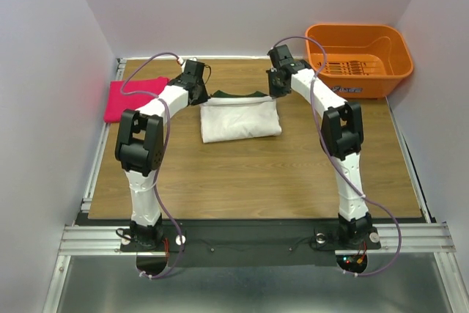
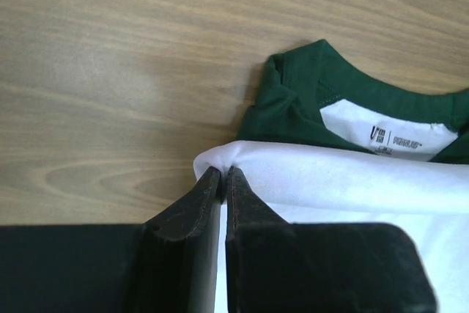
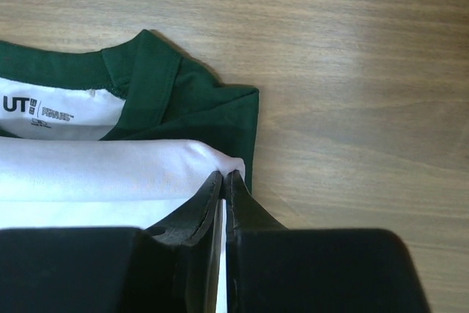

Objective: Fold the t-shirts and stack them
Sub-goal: Fold the tshirt

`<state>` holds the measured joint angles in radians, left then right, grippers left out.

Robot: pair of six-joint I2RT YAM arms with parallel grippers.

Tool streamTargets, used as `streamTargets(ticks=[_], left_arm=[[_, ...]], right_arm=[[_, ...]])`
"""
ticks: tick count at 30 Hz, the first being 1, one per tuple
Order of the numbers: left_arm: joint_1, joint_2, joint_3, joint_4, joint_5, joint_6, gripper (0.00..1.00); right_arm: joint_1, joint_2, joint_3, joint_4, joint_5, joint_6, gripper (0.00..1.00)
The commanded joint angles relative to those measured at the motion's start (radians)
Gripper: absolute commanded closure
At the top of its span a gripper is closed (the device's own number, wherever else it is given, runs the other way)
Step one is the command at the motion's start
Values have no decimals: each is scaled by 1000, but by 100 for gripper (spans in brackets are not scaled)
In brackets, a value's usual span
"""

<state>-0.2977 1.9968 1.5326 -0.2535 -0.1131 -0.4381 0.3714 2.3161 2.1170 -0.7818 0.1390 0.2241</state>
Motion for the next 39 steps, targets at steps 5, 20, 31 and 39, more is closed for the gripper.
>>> streamTargets(ticks=[5,20,31,39], left_arm=[[22,-16,12,126,-33,-4,94],[8,-299,-135,195,-25,-25,33],[-12,-61,-36,194,29,24,74],[14,135,135,188,3,6,78]], right_arm=[[-17,5,38,124,20,1,84],[-15,-188,-72,182,-186,-34,50],[-17,-14,6,207,-246,-12,67],[-69,109,69,211,-234,-26,68]])
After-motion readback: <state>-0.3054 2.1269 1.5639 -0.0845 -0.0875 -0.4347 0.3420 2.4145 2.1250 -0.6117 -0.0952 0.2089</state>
